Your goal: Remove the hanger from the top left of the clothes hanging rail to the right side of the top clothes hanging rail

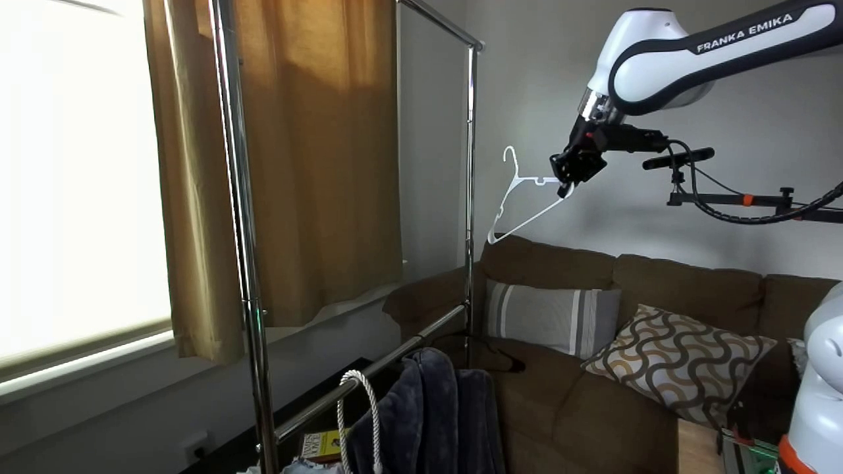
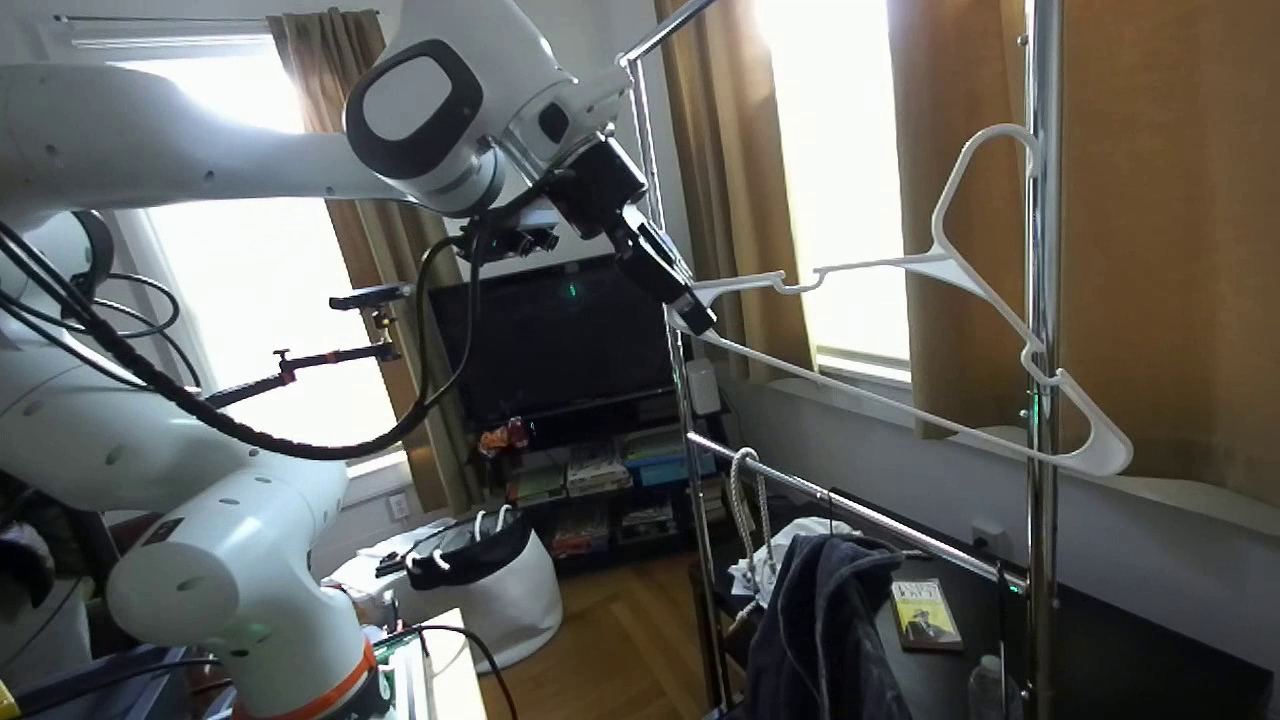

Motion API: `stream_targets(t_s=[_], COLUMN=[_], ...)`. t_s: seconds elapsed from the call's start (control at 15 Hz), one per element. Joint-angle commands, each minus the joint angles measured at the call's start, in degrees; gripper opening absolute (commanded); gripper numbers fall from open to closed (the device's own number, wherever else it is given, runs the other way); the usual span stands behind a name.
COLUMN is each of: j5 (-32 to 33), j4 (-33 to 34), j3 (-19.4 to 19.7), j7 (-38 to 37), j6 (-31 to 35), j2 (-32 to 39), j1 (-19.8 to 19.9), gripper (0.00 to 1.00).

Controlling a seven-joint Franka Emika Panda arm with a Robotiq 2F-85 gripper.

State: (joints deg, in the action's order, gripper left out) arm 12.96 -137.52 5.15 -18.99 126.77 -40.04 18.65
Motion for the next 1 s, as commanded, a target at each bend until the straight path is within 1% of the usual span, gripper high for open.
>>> stream_targets(t_s=[0.0,0.07,0.13,0.2,0.27,0.33,0.4,0.47,0.67,0.87,0.93], j5=[-2.1,-2.1,-3.0,-3.7,-5.7,-8.0,-10.5,-13.4,-22.5,-28.9,-29.8], j4=[1.5,2.2,4.3,6.1,8.4,10.3,11.6,13.7,20.3,26.4,28.0], j3=[2.1,3.4,6.0,7.9,11.1,14.2,18.0,20.2,26.7,29.5,29.3], j7=[3.1,5.2,9.2,11.4,15.4,19.7,25.1,29.7,40.8,47.7,48.9], j6=[0.3,0.6,-0.2,0.1,0.0,0.0,0.6,-0.1,-2.9,-6.1,-6.9], j2=[-0.2,-0.3,0.5,1.7,3.5,4.7,5.3,6.4,8.8,9.9,9.8], j1=[-0.8,-0.9,-1.3,-1.3,-2.3,-3.6,-6.4,-7.4,-12.7,-16.0,-16.5], gripper=[0.01,0.01,0.01,0.01,0.01,0.01,0.01,0.01,0.01,0.01,0.01])
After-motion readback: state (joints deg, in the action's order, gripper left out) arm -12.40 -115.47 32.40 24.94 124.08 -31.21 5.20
